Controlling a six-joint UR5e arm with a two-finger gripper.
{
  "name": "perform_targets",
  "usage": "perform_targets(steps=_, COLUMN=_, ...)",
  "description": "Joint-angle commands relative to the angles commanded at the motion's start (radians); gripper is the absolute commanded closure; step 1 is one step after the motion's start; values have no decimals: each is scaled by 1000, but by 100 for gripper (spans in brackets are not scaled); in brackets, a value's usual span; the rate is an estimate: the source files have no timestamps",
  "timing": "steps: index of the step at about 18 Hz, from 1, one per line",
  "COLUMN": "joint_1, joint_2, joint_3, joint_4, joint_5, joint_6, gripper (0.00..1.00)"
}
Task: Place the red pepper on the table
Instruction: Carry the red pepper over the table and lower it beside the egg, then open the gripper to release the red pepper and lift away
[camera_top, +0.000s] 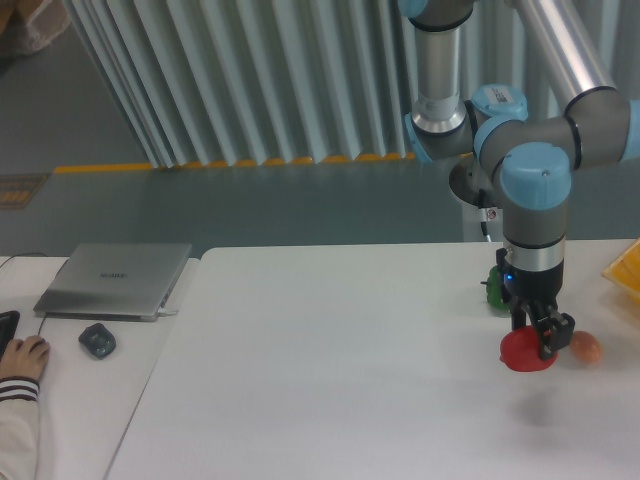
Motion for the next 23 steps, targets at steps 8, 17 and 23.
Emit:
perform_targets(steps=8, joint_1=-24, joint_2=-37, joint_3=-37, joint_4=-6, joint_5=17, joint_6=-5, gripper=42)
perform_targets(steps=17, joint_1=-28, joint_2=-37, joint_3=-32, joint_4=-2, joint_5=28, joint_6=-11, gripper=0)
perform_targets(steps=23, joint_1=-29, joint_2=-28, joint_3=-3, joint_4=-3, joint_5=45, joint_6=-11, gripper=0)
